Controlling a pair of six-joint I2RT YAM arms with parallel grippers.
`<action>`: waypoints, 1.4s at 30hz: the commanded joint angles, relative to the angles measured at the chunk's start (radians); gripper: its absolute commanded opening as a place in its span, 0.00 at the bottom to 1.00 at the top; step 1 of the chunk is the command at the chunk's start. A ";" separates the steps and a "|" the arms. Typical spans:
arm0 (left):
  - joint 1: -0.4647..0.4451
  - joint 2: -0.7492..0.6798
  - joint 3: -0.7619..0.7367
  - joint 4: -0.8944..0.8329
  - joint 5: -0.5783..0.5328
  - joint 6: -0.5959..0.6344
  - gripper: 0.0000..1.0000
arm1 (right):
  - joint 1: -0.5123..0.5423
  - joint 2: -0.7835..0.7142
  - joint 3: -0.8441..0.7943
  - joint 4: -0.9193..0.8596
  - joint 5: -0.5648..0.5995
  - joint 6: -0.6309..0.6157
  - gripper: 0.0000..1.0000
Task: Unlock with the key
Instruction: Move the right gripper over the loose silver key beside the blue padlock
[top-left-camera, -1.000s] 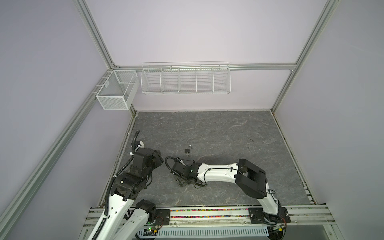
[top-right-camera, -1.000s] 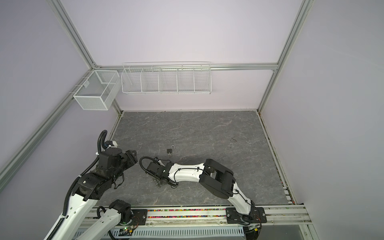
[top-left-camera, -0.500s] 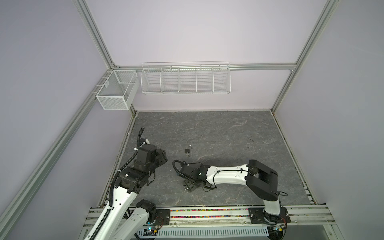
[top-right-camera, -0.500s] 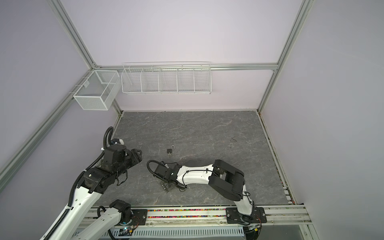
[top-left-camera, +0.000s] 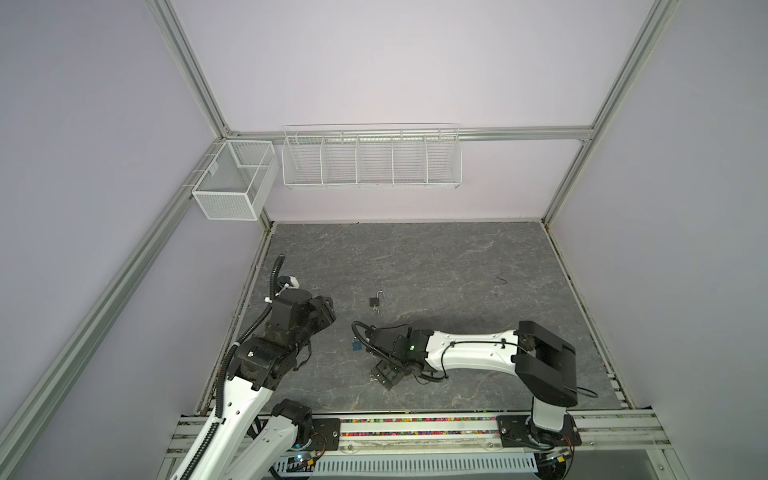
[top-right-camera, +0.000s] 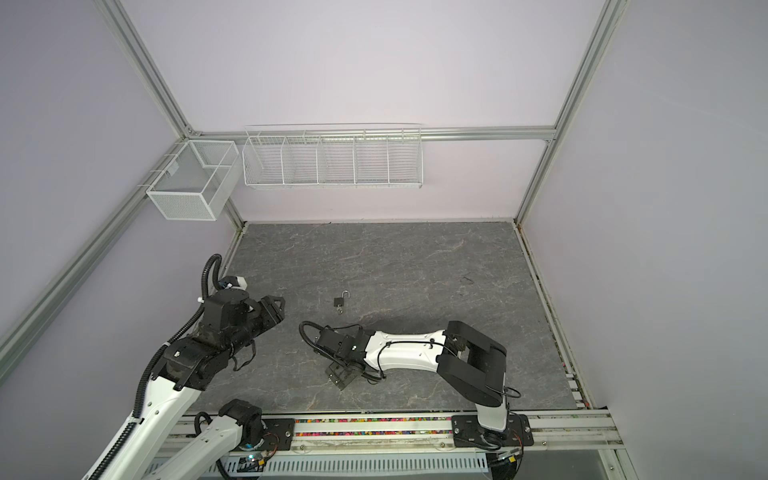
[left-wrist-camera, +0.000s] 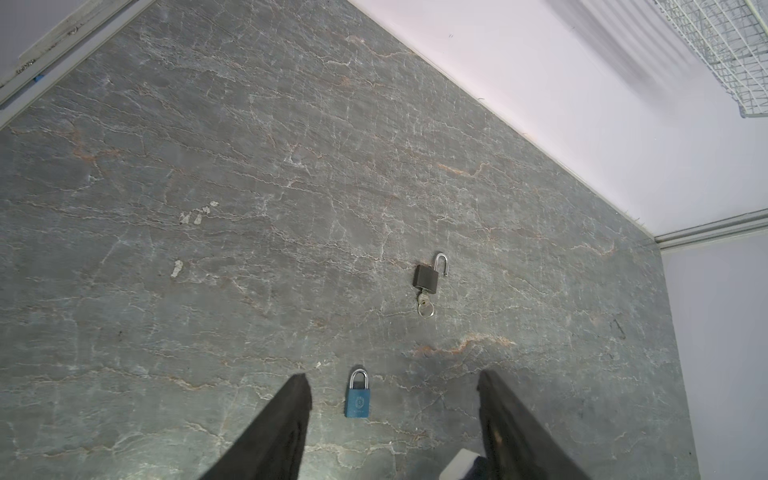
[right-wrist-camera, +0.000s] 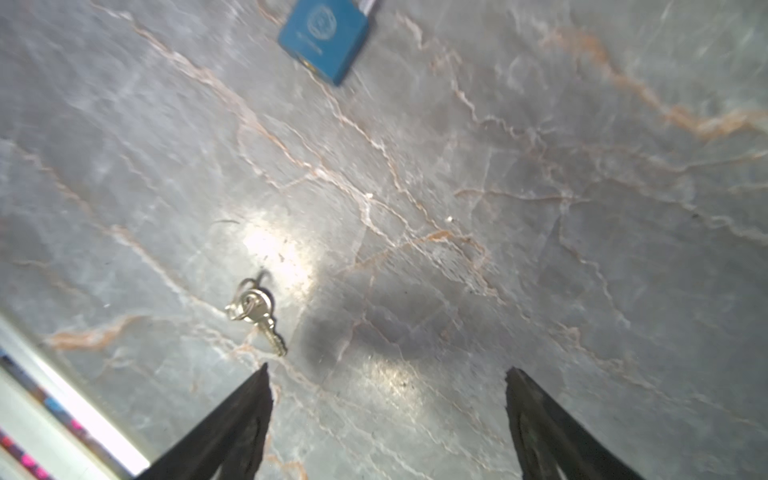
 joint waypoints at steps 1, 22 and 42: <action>0.005 -0.014 0.024 -0.024 -0.023 0.005 0.64 | 0.012 -0.028 -0.003 0.021 -0.017 -0.081 0.90; 0.004 -0.096 -0.003 -0.093 -0.120 -0.004 0.65 | 0.034 0.153 0.119 0.035 0.009 -0.138 0.89; 0.001 0.013 -0.102 0.201 0.142 0.066 0.63 | -0.168 -0.022 -0.153 0.040 0.042 -0.024 0.89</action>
